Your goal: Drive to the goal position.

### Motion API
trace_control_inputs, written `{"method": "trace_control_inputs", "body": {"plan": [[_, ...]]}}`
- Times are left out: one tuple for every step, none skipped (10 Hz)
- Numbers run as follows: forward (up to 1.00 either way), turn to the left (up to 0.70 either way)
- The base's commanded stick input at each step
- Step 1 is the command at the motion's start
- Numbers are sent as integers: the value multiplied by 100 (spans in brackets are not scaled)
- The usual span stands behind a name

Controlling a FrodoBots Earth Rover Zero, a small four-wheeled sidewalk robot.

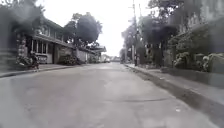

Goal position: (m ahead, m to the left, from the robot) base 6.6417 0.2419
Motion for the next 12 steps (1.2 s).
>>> {"method": "trace_control_inputs", "body": {"plan": [[100, 0], [100, 0], [100, 0], [100, 0], [100, 0], [100, 0], [100, 0], [100, 0], [100, 0], [100, 0], [100, 0], [100, 0]]}}
